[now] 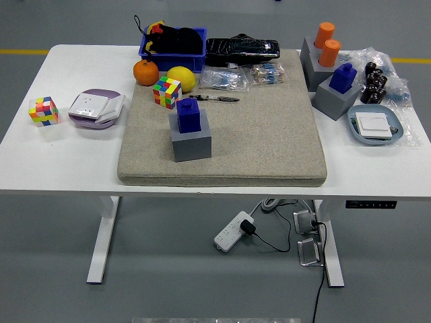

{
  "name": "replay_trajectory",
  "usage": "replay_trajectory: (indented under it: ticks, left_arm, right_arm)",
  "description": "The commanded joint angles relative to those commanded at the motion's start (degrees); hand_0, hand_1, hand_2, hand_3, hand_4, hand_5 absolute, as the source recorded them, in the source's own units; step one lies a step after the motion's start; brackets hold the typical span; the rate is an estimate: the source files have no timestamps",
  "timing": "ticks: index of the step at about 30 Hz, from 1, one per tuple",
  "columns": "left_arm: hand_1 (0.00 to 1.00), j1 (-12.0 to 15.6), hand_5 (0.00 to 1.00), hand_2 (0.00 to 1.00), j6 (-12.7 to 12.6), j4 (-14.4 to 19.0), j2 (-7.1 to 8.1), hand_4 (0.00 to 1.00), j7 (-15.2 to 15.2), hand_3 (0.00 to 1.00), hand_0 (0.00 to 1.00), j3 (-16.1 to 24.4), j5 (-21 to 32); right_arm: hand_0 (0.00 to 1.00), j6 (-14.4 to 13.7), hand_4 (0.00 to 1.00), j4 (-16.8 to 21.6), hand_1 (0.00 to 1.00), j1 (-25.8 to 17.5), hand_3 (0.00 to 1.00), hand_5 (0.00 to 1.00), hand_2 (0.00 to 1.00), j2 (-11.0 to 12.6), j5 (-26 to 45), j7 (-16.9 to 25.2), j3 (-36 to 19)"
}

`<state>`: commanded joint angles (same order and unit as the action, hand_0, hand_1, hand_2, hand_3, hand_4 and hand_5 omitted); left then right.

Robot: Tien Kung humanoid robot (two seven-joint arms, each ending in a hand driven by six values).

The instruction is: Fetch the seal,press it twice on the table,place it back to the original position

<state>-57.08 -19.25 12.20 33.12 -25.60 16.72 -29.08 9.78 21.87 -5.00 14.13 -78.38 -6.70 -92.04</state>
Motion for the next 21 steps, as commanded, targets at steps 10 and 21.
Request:
replay_trajectory:
  ticks: [10,21]
  left_arm:
    - [0.816,0.0,0.222,0.811,0.0,-0.1,-0.05,0.784,-0.1,0.812,0.843,-0.1,0.3]
    - [0.815,-0.5,0.225,0.811,0.0,-0.2,-0.38,0.784,-0.1,0.812,0.843,-0.2,0.4]
  right_arm:
    - [0.854,0.0,0.780,0.0,0.784,0.0,0.744,0.530,0.753,-0.1,0.1,0.0,0.1]
    - [0.853,-0.1,0.776,0.0,0.783,0.2,0.740,0.526,0.753,-0.1,0.1,0.0,-0.1]
